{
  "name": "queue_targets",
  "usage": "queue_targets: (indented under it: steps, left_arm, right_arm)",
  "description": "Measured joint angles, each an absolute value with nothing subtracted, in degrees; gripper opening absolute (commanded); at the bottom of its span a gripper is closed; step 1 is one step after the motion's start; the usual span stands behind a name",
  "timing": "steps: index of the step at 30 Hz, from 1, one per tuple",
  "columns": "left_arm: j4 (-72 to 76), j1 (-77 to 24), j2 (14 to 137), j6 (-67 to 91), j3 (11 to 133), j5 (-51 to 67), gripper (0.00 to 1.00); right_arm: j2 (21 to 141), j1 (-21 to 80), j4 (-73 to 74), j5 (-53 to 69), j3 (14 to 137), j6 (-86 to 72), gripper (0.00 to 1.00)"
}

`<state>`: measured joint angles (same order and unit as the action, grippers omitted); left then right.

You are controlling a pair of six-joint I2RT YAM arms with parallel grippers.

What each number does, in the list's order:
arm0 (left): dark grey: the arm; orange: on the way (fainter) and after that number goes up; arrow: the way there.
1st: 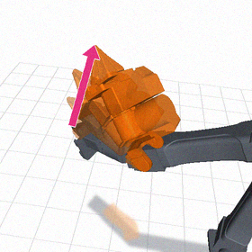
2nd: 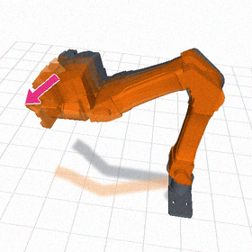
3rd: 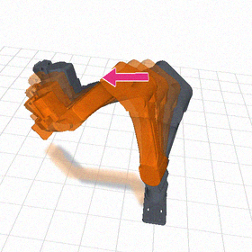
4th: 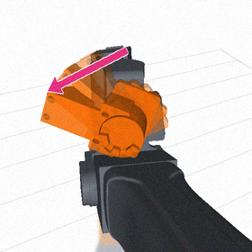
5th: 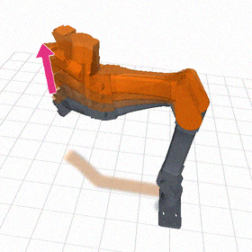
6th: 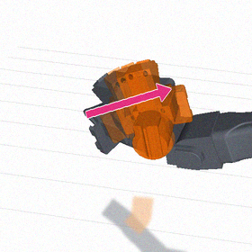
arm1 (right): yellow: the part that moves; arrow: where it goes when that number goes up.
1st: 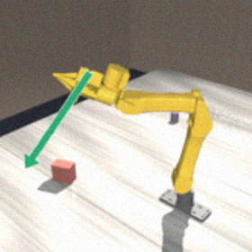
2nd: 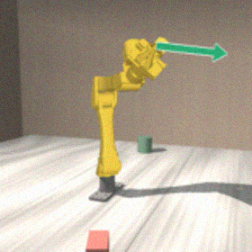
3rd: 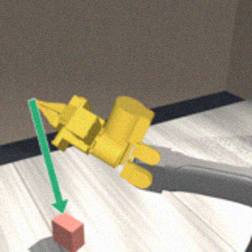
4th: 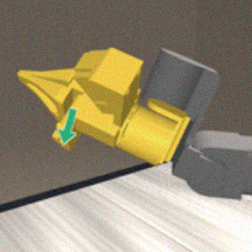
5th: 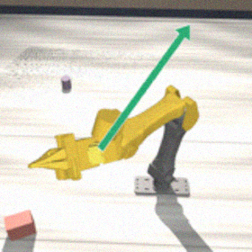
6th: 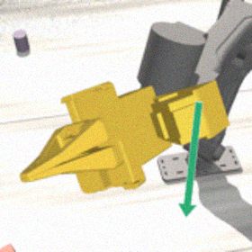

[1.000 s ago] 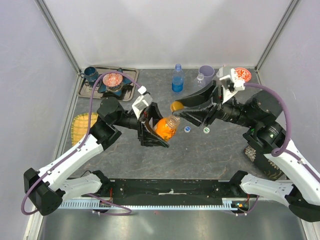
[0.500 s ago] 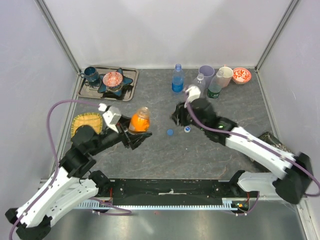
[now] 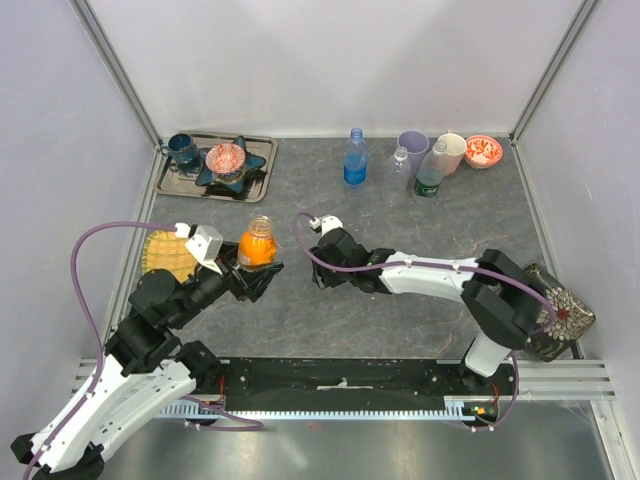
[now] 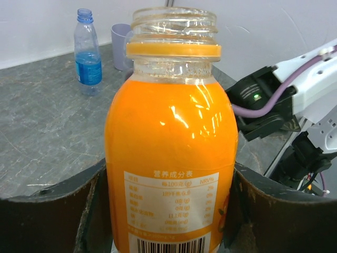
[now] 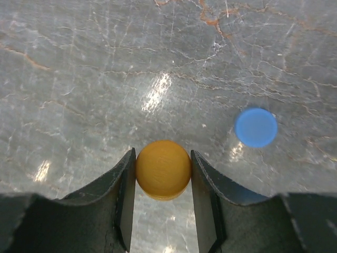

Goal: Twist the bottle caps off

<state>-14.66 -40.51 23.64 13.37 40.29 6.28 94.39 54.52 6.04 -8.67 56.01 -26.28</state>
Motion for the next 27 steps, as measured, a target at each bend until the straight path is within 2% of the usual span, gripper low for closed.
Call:
queue_targets:
  steps: [6,7,10,11,15,22,27]
  left_arm:
    - [-15.0,-40.5,22.4,13.0,39.4,6.0,0.41]
    - [-15.0,-40.5,22.4,12.9,39.2,6.0,0.41]
    - [-15.9,-40.5,22.3,12.7,38.7,6.0,0.41]
    - [-16.1,-40.5,22.3,12.6,38.6,6.0,0.41]
    - [-16.5,-40.5,22.2,12.4,38.5,5.8,0.41]
    - [-16.6,-40.5,22.3,12.3,38.5,5.8,0.41]
    - [-16.6,-40.5,22.4,12.3,38.5,5.8,0.41]
  right_arm:
    - [103.1,54.5,3.4,-8.0,57.5,-28.1,0.00]
    - [103.2,54.5,2.9,-8.0,57.7,-28.3,0.03]
    - [104.1,54.7,2.3,-7.9,58.3,-28.8,0.29]
    - [104.2,54.7,2.2,-7.7,58.6,-28.9,0.44]
    - [104.7,55.1,2.1,-7.8,59.1,-29.2,0.64]
    - [103.6,56.1,2.9,-8.0,59.0,-29.8,0.78]
    - [96.8,56.1,7.5,-10.5,59.4,-30.2,0.86]
